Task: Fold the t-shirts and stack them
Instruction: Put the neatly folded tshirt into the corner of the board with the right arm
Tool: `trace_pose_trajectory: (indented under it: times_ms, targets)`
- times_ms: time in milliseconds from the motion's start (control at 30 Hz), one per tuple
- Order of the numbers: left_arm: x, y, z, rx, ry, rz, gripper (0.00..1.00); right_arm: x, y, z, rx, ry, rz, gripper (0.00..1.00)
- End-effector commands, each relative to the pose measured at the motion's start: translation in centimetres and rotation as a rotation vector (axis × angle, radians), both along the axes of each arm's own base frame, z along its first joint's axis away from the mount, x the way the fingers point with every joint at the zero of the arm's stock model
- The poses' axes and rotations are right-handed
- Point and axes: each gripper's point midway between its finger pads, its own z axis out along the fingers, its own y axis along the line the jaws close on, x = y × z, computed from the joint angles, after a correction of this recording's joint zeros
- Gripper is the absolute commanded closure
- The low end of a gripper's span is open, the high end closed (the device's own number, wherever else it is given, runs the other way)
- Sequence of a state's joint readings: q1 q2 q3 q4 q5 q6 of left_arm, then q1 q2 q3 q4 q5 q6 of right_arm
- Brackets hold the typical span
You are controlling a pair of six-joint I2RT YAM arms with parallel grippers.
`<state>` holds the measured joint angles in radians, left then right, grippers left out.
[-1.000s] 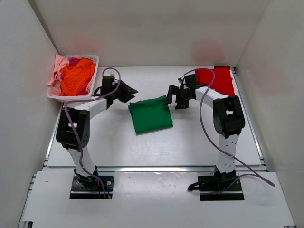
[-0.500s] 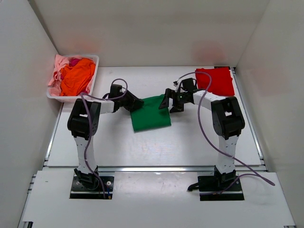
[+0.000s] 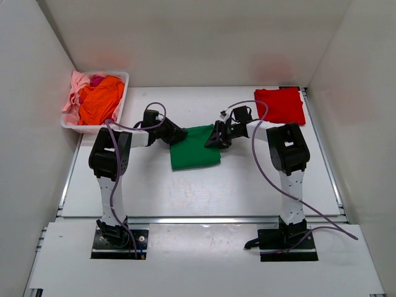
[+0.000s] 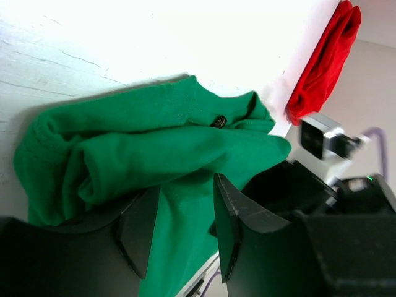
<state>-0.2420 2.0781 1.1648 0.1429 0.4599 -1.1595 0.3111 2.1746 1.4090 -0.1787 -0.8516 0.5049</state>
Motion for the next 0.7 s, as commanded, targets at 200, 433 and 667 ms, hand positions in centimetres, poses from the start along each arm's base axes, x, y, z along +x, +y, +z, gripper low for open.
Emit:
trace_pose_trajectory:
  times_ms: [200,433,667]
  targets:
    - [-2.7,1.4,-4.7,0.067,0.133,-0.002,0.46,2.6,-0.4,-0.1,0.072,0.048,-0.039,0.99]
    - [0.2,1.9,0.0,-0.084,0.030,0.049,0.43,8.0,-4.6,6.0,-0.017,-0.169,-0.104,1.00]
    - [3.7,1.7,5.6,-0.202,-0.090,0.081,0.43,13.6,-10.6,11.1,-0.185,-0.391,-0.141,1.00]
